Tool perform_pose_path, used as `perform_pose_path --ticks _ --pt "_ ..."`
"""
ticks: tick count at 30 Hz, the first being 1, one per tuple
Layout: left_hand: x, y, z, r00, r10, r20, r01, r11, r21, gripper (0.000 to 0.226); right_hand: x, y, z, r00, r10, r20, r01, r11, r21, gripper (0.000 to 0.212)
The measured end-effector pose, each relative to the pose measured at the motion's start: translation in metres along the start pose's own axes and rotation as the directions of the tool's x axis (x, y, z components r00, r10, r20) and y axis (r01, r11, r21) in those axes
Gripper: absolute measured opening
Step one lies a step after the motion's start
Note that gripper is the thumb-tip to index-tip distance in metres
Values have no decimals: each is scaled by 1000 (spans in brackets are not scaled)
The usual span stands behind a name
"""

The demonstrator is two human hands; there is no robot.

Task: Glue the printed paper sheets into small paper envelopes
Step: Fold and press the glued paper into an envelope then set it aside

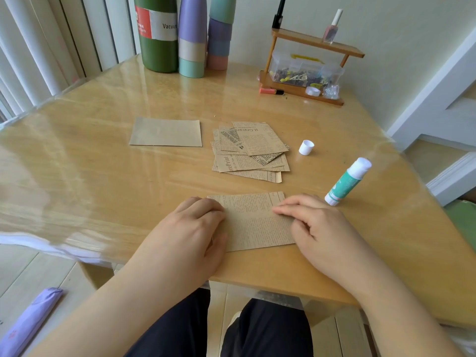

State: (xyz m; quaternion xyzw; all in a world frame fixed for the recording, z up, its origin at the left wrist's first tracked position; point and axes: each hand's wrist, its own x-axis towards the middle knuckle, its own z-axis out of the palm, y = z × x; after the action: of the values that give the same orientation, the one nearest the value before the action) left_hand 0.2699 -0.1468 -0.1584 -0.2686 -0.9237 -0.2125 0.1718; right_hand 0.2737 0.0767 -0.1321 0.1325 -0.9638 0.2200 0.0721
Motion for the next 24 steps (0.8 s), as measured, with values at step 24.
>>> perform_pose_path --ticks 24 --pt "11 -7 -2 990 -60 126 50 996 79 55 15 12 6 998 -1 -56 -3 997 -83 42"
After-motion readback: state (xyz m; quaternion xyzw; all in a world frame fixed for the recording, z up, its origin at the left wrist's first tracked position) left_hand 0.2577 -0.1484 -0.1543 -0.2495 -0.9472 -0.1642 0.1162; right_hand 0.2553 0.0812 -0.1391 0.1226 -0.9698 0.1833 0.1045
